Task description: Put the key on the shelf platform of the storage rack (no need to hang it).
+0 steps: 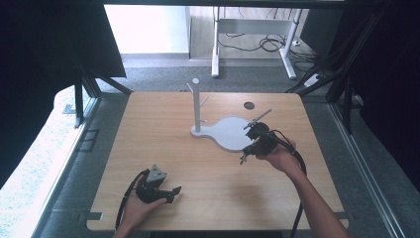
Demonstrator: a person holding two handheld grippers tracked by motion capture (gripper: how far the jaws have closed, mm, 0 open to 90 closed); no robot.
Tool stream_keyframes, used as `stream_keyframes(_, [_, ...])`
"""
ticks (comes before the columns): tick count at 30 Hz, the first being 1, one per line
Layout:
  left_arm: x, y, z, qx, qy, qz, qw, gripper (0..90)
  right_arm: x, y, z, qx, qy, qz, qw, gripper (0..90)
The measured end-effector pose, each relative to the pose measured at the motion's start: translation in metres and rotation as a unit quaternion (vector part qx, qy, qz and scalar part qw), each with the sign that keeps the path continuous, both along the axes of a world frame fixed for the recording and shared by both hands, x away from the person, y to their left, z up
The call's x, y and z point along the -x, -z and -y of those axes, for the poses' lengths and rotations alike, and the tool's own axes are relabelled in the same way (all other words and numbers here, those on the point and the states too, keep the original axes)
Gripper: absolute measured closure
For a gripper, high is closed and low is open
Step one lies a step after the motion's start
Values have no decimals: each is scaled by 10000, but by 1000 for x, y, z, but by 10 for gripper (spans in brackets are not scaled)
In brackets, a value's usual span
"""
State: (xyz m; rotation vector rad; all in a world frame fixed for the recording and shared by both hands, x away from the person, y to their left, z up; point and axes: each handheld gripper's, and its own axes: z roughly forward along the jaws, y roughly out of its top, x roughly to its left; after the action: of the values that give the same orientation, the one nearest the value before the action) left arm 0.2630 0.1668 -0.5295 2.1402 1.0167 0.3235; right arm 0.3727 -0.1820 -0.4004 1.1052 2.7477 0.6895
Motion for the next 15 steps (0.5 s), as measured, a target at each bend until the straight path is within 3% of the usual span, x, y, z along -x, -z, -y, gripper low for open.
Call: stream_keyframes(15, [0, 0, 1, 0, -3, -9, 10000, 234, -17, -4, 5, -51, 148, 31, 9999, 898])
